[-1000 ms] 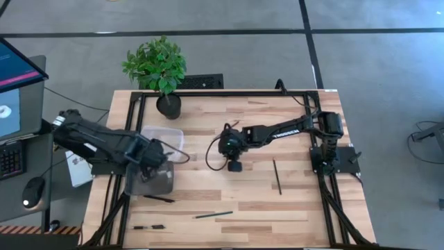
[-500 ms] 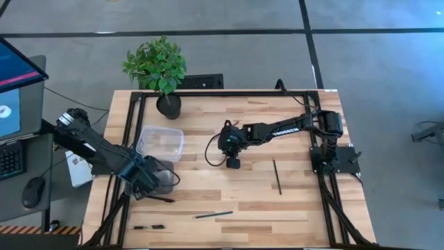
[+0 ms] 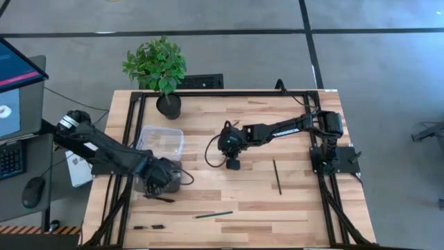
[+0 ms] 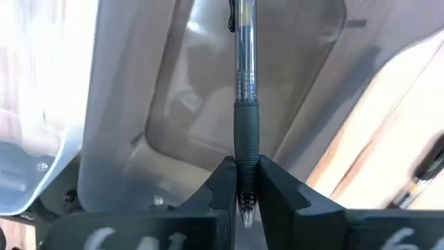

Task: Sort pens & pencils
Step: Put the top center black pen into the black bin, then put the top black pen into the black bin

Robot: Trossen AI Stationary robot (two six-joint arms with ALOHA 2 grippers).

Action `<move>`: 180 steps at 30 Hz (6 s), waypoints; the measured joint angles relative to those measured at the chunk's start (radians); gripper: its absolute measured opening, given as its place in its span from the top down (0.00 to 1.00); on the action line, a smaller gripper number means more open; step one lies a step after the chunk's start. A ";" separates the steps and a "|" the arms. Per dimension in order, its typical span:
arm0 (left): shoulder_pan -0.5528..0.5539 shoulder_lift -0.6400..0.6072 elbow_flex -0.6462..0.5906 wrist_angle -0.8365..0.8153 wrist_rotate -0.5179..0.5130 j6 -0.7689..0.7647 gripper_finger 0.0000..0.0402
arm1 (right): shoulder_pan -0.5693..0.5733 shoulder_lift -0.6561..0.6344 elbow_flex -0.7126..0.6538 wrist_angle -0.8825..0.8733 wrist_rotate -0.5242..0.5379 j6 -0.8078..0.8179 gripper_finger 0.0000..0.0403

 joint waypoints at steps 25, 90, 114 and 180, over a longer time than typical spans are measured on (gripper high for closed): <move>-0.001 0.000 0.015 0.094 -0.014 0.064 0.73 | 0.010 0.000 0.000 0.004 0.000 0.008 0.82; -0.396 0.454 0.044 0.373 -0.187 -0.253 0.54 | 0.062 0.001 0.001 0.078 0.004 0.174 0.82; -0.322 0.454 0.043 0.422 -0.079 -0.026 0.73 | 0.062 0.001 0.001 0.074 0.004 0.173 0.82; -0.161 0.420 0.147 0.044 -0.282 0.256 0.96 | 0.082 0.001 0.001 0.072 0.004 0.173 0.82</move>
